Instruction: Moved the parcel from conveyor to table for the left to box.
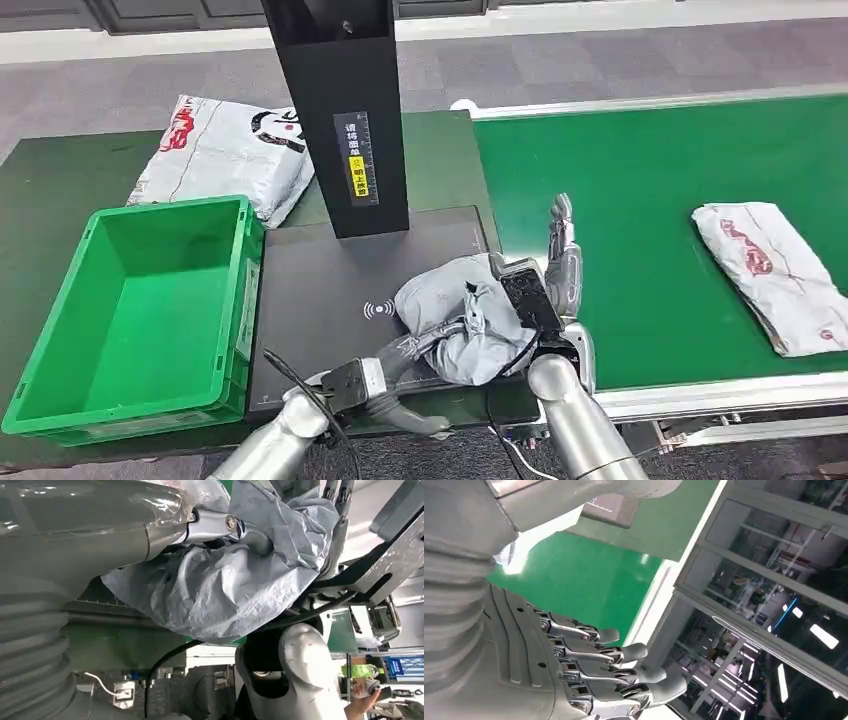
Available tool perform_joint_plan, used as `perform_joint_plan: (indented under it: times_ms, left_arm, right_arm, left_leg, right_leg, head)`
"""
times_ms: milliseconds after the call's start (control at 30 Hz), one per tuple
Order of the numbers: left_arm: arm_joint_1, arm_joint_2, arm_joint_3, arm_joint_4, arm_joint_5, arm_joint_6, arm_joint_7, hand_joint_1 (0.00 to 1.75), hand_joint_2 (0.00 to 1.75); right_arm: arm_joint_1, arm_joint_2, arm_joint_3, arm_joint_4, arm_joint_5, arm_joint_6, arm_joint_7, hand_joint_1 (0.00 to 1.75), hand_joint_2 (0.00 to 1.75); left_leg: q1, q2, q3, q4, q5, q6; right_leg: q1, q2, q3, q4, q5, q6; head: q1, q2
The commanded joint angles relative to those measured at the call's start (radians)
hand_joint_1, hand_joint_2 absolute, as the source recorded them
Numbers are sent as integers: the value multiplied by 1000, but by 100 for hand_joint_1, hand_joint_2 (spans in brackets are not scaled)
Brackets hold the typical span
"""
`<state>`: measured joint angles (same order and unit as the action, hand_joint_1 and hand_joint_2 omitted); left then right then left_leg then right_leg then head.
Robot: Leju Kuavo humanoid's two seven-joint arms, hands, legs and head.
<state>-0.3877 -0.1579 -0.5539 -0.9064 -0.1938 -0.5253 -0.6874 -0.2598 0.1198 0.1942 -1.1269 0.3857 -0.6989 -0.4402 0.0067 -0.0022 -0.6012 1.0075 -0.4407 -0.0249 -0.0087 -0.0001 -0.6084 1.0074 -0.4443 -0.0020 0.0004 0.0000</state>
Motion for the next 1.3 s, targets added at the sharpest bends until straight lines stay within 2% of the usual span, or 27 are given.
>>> perform_joint_plan:
  times_ms: [33, 100, 233, 267, 300, 333, 433, 600, 700, 767, 1033, 1200, 1300]
  left_arm:
    - [-74, -17, -106, 130, -150, 157, 108, 175, 175]
    - [-99, -51, -123, 204, -205, 244, 142, 175, 175]
    - [-148, -109, -61, 325, -190, 386, 193, 175, 175]
    - [-161, -113, -55, 340, -220, 483, 222, 175, 175]
    - [-170, -129, -5, 350, -232, 640, 267, 175, 175]
    - [-194, -139, 9, 372, -226, 697, 281, 175, 175]
    - [-238, -147, 39, 392, -240, 802, 324, 175, 175]
    - [-281, -158, 65, 414, -270, 978, 318, 175, 175]
    - [-304, -159, 90, 410, -256, 999, 326, 175, 175]
    - [-327, -150, 92, 407, -302, 1126, 340, 175, 175]
    - [-436, -68, 190, 317, -323, 1208, 361, 175, 175]
    - [-405, -24, 266, 165, -383, 1208, 370, 175, 175]
    - [-360, -2, 417, -8, -503, 1223, 367, 175, 175]
  right_arm:
    - [-22, 25, -72, 8, 10, 1, 8, 0, 175]
    - [-19, 27, -86, -3, 15, 1, 11, 0, 175]
    - [-19, 25, -94, -5, 9, 1, 10, 0, 175]
    - [-17, 28, -100, -7, 10, 1, 4, 0, 175]
    - [-12, 33, -107, -15, 12, 1, -9, 0, 175]
    - [-10, 35, -106, -17, 9, 1, -14, 0, 175]
    - [-20, 37, -90, -14, 4, 1, -25, 0, 175]
    - [-20, 48, -55, -44, 5, 1, -42, 0, 175]
    - [-22, 45, -13, -67, -1, 1, -38, 0, 175]
    - [-17, 57, 9, -86, 17, 1, -43, 0, 175]
    - [31, 62, 31, -124, 36, 1, -20, 0, 175]
    - [50, 51, 4, -122, 15, 1, -26, 0, 175]
    - [77, 46, -23, -136, 18, 1, -27, 0, 175]
  left_leg:
    - [0, -1, 2, -1, 0, 1]
    - [-1, -2, 2, -1, 0, 1]
    - [0, -3, 2, -1, 0, 1]
    - [0, -2, 1, 0, 0, 1]
    - [-1, -2, 2, -1, 1, 1]
    - [0, -2, 1, 0, 0, 1]
    - [0, -2, 1, -1, 0, 1]
    - [0, 0, 1, -1, 1, 1]
    - [0, 0, 0, 0, 0, 0]
    - [0, 1, 0, 0, 0, 0]
    - [1, 1, 0, 0, 0, 0]
    - [0, 3, 1, 0, 0, 0]
    - [0, 2, 1, -1, 0, 0]
  right_leg:
    - [0, -1, 3, -1, 0, 0]
    - [0, -3, 3, -1, -1, 0]
    - [0, -3, 4, -2, 0, 1]
    - [0, -3, 2, -1, 0, 0]
    - [-1, -2, 3, -1, 0, 0]
    - [0, -2, 2, -1, 0, 0]
    - [0, -3, 2, -1, 0, 0]
    - [0, -1, 2, -1, 1, 0]
    - [0, 0, 0, 0, 0, 0]
    - [0, 1, 0, 0, 1, -1]
    - [1, 1, 1, 0, 1, -1]
    - [1, 3, 1, 0, 1, -1]
    - [1, 2, 1, 0, 1, -1]
  head:
    - [0, 0]
    - [0, 0]
    - [0, 0]
    - [0, 0]
    - [0, 0]
    - [0, 0]
    - [0, 0]
    - [0, 0]
    - [0, 0]
    - [0, 0]
    - [0, 0]
    - [0, 0]
    - [0, 0]
